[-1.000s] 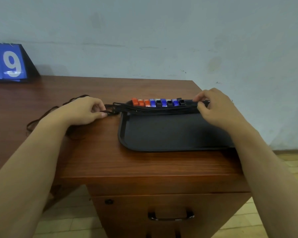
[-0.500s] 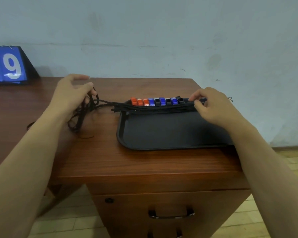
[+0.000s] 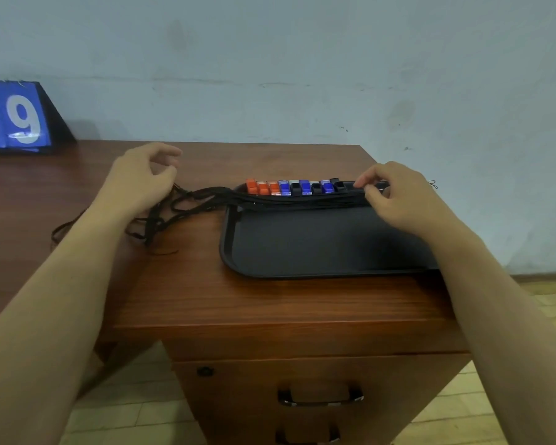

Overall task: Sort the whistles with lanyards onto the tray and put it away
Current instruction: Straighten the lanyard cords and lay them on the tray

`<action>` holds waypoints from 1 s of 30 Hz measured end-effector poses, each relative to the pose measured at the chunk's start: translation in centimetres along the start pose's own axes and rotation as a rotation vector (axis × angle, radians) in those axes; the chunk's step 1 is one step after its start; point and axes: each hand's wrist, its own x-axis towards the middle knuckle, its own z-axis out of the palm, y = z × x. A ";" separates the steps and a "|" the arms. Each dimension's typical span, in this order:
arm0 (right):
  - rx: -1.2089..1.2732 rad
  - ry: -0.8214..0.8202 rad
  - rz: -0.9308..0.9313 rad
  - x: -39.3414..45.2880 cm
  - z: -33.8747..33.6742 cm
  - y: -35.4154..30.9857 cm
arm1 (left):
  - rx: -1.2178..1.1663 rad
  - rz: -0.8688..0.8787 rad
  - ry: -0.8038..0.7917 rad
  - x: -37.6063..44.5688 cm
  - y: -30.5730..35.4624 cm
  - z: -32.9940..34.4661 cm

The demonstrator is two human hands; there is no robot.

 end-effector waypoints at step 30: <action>0.033 0.009 0.015 -0.1 0.0 0.0 | -0.147 -0.046 0.046 -1.0 2.0 0.1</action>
